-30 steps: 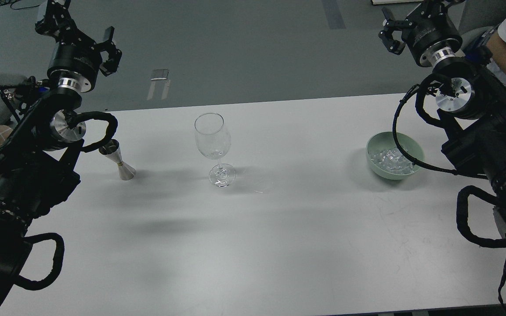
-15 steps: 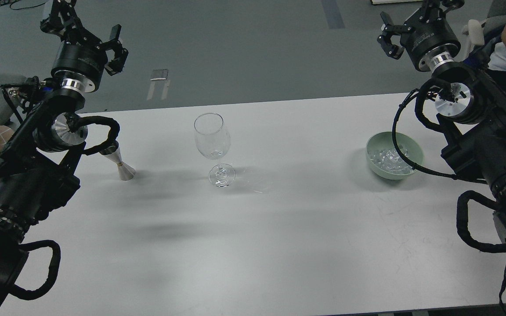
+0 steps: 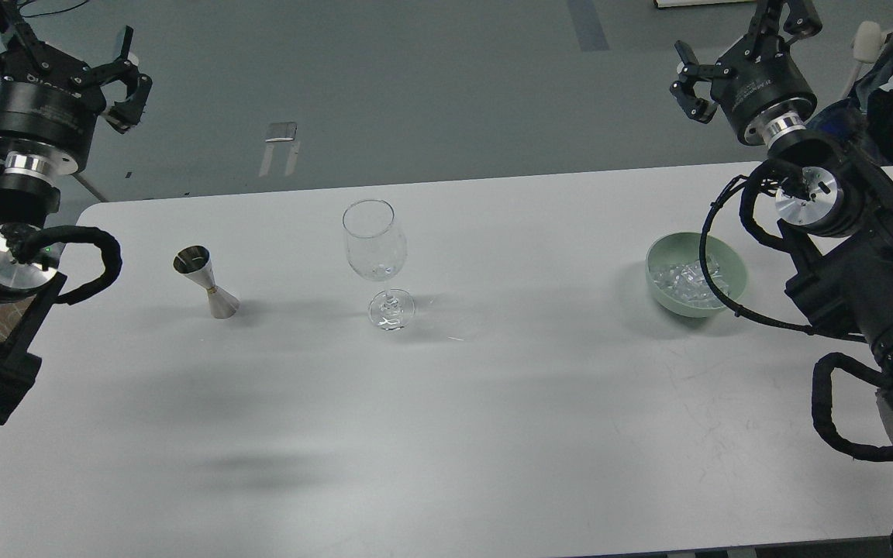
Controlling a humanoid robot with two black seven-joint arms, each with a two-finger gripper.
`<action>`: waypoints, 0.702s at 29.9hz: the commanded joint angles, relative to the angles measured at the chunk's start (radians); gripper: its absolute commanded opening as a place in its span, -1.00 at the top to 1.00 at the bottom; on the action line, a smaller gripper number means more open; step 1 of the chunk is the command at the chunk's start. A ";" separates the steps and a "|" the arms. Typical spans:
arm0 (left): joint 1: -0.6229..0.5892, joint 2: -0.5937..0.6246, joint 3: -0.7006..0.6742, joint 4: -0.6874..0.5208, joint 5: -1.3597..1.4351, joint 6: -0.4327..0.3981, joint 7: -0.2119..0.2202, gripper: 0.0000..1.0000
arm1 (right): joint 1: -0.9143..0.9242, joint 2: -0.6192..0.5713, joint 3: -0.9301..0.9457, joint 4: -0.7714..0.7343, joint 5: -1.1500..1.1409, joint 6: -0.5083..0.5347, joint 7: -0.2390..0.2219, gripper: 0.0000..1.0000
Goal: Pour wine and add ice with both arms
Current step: 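Move the left gripper down and back toward the metal jigger, then advance the open left gripper around the metal jigger and close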
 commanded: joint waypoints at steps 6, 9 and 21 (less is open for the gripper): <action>0.417 -0.004 -0.227 -0.363 -0.073 0.085 0.067 -0.96 | -0.014 -0.001 0.001 0.000 0.000 0.000 0.001 -1.00; 0.546 -0.041 -0.282 -0.449 -0.071 0.131 0.073 -0.96 | -0.022 -0.007 0.000 0.000 0.000 0.000 0.001 -1.00; 0.810 -0.220 -0.401 -0.486 -0.068 0.021 0.063 -0.89 | -0.048 -0.030 -0.002 0.029 0.000 -0.005 0.002 -1.00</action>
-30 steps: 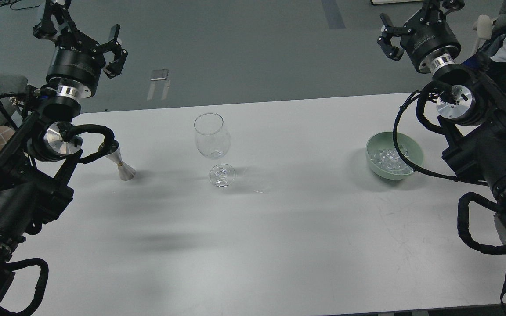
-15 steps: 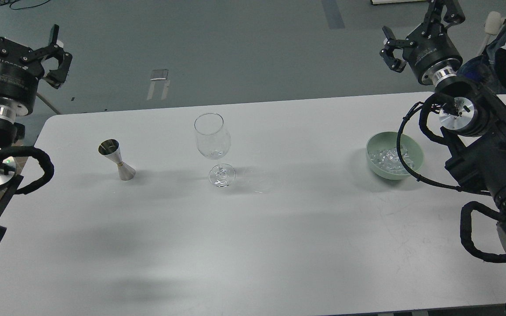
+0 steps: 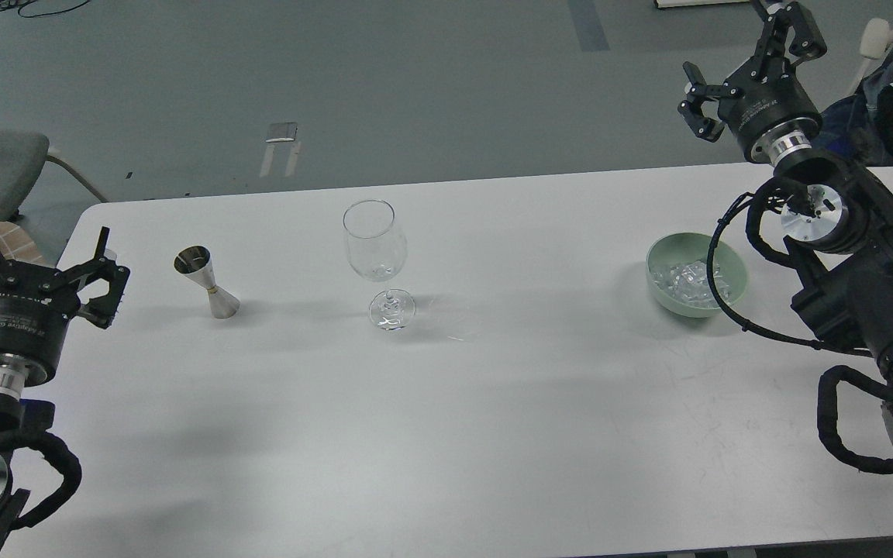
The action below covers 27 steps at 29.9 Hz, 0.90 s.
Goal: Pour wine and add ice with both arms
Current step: 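Advance the open left gripper around the metal jigger and close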
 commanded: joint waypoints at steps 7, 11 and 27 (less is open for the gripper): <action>0.149 -0.172 -0.007 0.002 -0.002 -0.088 0.008 -0.88 | -0.039 -0.016 -0.003 0.052 0.000 -0.009 0.000 -1.00; 0.140 -0.201 0.001 0.014 0.000 -0.071 0.034 -0.86 | -0.051 -0.016 -0.005 0.066 -0.002 -0.012 0.000 -1.00; -0.022 -0.365 0.003 0.166 0.008 0.038 0.097 -0.56 | -0.057 -0.025 -0.008 0.068 -0.002 -0.014 0.000 -1.00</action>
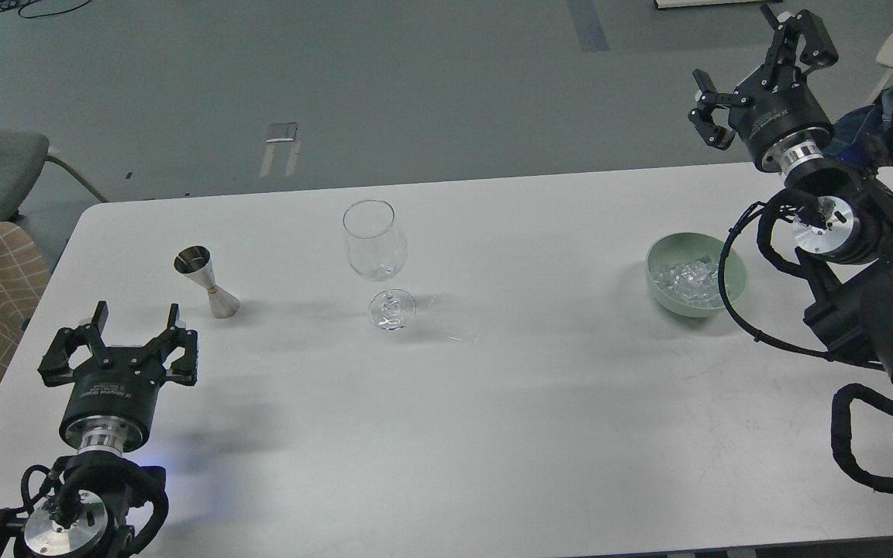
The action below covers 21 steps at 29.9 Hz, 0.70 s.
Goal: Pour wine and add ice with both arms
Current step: 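Advance the open left gripper around the metal jigger and close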
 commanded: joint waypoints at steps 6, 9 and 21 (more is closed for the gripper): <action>-0.059 -0.047 0.001 0.080 0.008 -0.007 0.003 -0.56 | -0.012 0.001 -0.003 0.001 0.000 0.000 0.000 -1.00; -0.096 -0.053 0.001 0.143 0.008 -0.024 0.003 -0.56 | -0.012 0.002 -0.005 0.001 0.000 0.000 0.000 -1.00; -0.169 -0.073 0.027 0.292 0.008 -0.076 -0.005 -0.56 | -0.012 -0.001 -0.026 0.007 0.000 -0.001 0.000 -1.00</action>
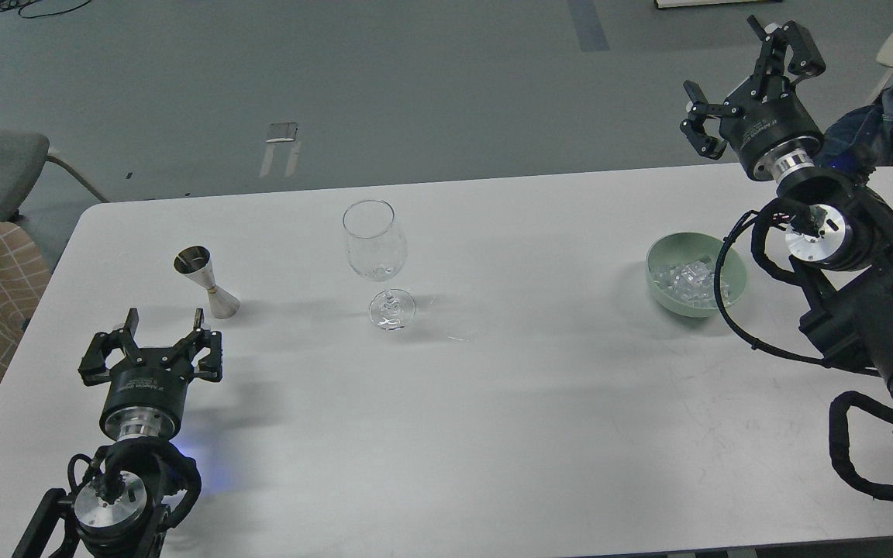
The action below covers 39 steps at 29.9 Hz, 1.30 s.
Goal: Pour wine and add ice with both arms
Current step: 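Advance the open left gripper around the metal jigger and close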
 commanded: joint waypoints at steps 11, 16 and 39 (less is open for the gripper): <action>-0.133 -0.056 0.033 0.159 -0.002 -0.021 0.008 -0.58 | 0.004 -0.021 0.002 0.000 0.000 -0.001 -0.001 -1.00; -0.201 -0.055 0.032 0.251 -0.002 -0.044 0.002 -0.58 | 0.013 -0.035 0.001 0.000 0.000 -0.001 -0.003 -1.00; -0.333 -0.040 0.029 0.465 -0.012 -0.153 0.004 -0.56 | 0.020 -0.063 -0.002 0.002 0.000 -0.010 -0.009 -1.00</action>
